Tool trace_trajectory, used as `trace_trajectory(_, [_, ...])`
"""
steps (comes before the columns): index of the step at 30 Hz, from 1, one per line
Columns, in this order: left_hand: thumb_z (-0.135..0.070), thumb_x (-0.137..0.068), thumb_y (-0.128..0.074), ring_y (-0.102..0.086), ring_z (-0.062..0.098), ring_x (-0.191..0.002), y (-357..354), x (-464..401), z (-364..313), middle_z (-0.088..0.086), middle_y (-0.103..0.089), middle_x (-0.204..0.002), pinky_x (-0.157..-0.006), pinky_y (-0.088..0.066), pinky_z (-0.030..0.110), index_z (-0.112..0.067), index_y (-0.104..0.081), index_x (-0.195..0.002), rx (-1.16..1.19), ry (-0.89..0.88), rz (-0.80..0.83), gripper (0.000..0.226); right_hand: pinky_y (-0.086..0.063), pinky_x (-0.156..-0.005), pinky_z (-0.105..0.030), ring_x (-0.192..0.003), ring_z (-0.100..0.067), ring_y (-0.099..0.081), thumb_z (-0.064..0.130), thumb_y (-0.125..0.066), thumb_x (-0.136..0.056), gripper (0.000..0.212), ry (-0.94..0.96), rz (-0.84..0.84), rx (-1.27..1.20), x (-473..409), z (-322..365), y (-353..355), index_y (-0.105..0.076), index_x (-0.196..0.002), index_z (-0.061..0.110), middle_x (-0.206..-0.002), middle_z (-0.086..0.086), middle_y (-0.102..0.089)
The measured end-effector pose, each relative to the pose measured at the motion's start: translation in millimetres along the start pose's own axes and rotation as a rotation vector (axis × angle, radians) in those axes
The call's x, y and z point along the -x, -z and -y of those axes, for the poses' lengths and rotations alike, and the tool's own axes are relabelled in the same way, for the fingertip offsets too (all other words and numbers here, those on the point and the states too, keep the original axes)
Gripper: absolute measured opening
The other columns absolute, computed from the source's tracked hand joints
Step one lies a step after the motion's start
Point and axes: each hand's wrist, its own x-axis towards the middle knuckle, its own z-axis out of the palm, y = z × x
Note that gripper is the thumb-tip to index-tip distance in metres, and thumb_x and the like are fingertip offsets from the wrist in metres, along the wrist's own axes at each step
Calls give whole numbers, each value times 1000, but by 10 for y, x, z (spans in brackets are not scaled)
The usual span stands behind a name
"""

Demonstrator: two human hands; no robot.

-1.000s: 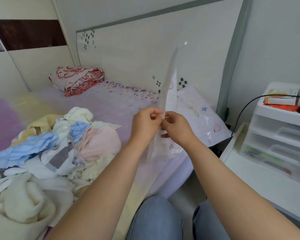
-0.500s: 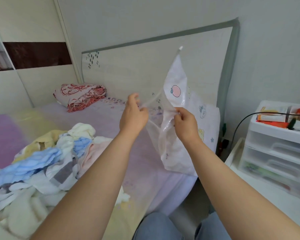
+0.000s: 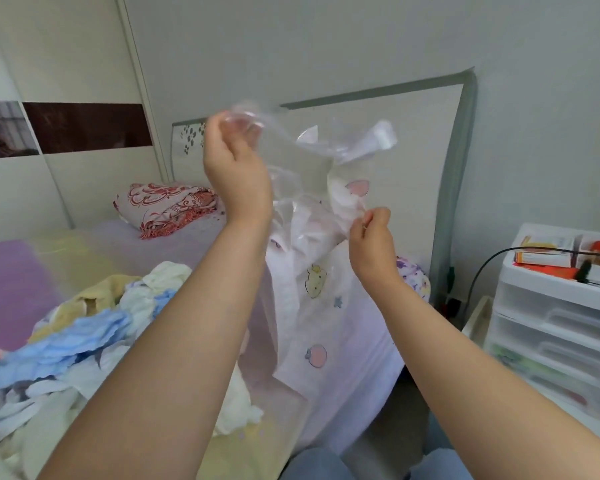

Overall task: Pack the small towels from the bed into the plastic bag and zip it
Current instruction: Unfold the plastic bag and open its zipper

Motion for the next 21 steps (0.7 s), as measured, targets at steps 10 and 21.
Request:
trace_trajectory(10, [0,-84,-41,-65,29,-101,128,609,466,10,-69,-116,-82,-53,38,-6,-66,-119,-598,-748,741,43,-58,-72,-36,-73,-17,-54,15,-44,-97,24,-522,-182,-418,-23,-389,-124,-53,-116,4,-85,0,-54])
trace_trajectory(21, [-28,-105,-25,-47,30,-128,583,1286,1547,9,-50,-141,-103,-37,35,-17,-44,-141,-980,591,861,42,-58,-48,-34,-58,-30,-68,4,-40,-94,20,-1004,256,-200,1009,-1299,-269,-58,-95,-4,-80,-25,-70])
